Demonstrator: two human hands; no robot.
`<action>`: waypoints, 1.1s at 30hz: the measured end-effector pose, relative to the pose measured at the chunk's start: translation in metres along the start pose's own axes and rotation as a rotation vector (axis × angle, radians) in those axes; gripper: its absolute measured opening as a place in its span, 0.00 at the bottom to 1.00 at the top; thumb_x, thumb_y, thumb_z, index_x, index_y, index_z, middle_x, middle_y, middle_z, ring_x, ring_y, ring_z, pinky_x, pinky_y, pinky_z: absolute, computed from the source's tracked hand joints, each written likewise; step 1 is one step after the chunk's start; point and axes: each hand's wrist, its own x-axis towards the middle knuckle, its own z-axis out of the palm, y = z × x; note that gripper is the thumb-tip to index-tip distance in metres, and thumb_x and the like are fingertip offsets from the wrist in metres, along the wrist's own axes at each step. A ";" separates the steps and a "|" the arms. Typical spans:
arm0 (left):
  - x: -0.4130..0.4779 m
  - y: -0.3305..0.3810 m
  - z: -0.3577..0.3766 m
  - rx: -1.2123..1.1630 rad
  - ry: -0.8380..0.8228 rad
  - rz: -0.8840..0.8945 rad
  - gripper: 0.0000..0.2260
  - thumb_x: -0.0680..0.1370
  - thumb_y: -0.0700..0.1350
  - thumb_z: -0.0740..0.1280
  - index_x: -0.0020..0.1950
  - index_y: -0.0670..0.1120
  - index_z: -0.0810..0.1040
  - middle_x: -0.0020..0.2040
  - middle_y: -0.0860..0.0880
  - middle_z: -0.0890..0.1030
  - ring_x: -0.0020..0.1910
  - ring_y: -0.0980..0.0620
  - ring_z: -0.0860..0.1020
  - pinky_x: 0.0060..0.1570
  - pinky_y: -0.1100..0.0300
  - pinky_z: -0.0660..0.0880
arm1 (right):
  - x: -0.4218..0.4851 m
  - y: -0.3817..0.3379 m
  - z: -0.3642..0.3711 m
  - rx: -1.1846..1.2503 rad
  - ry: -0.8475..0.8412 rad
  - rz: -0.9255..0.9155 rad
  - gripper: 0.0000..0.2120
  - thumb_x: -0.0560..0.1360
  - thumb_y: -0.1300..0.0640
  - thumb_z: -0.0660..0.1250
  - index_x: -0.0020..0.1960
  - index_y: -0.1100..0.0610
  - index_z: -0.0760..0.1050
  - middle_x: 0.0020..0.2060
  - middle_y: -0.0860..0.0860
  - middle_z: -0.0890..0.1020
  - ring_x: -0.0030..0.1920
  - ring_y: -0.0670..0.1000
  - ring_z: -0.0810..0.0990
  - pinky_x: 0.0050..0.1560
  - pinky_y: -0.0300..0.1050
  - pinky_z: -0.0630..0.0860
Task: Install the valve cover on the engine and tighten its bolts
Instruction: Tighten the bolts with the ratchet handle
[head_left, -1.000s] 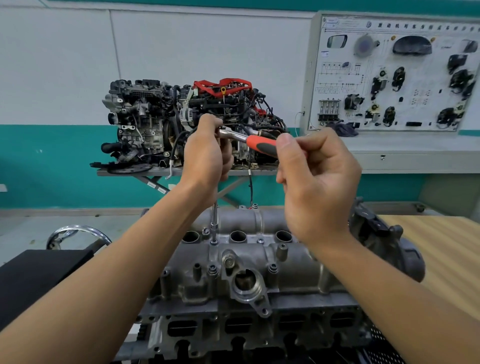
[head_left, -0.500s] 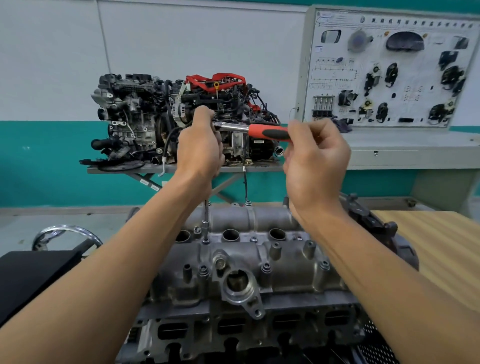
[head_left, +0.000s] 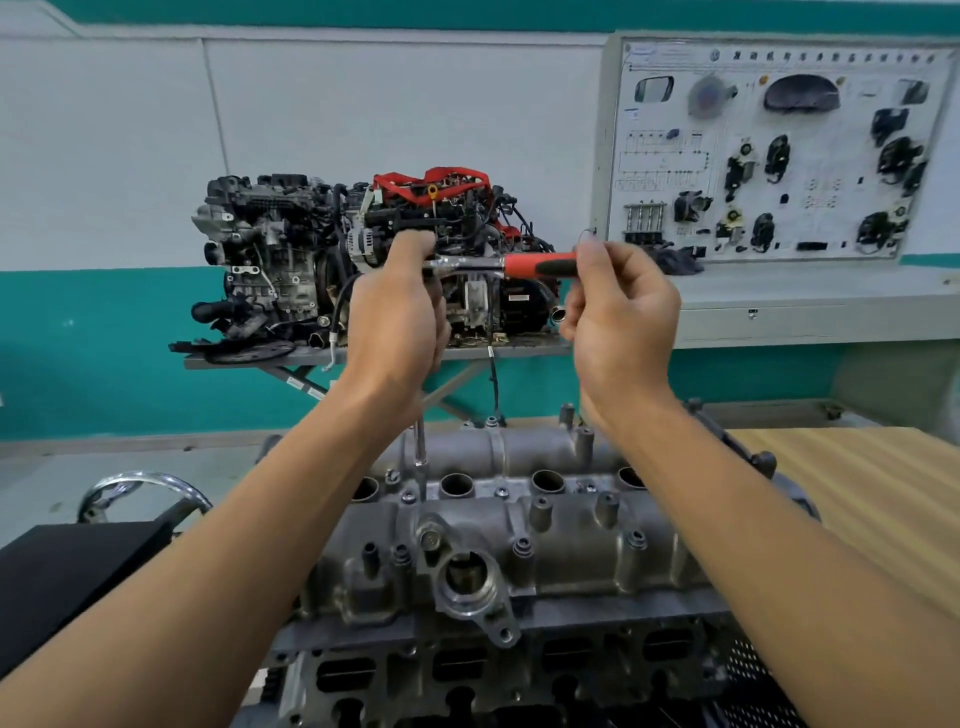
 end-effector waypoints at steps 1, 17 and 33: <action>0.001 0.005 0.003 -0.011 -0.009 0.014 0.27 0.82 0.52 0.59 0.22 0.53 0.60 0.22 0.55 0.59 0.21 0.54 0.53 0.21 0.64 0.53 | 0.005 -0.002 0.000 0.003 -0.004 -0.008 0.08 0.81 0.60 0.64 0.43 0.57 0.75 0.31 0.54 0.71 0.32 0.52 0.66 0.32 0.49 0.63; 0.000 -0.019 0.054 -0.018 -0.072 -0.058 0.31 0.82 0.51 0.59 0.18 0.52 0.60 0.22 0.54 0.60 0.21 0.54 0.56 0.22 0.62 0.54 | 0.018 -0.003 -0.058 -0.090 0.043 -0.062 0.10 0.80 0.59 0.63 0.41 0.54 0.76 0.26 0.47 0.73 0.28 0.47 0.69 0.27 0.43 0.66; 0.002 -0.024 0.054 -0.019 -0.029 -0.094 0.29 0.82 0.51 0.59 0.19 0.53 0.60 0.22 0.54 0.59 0.20 0.54 0.55 0.21 0.64 0.54 | -0.010 -0.012 -0.060 -0.137 0.054 -0.165 0.06 0.77 0.56 0.67 0.41 0.53 0.75 0.30 0.54 0.72 0.30 0.52 0.69 0.30 0.45 0.66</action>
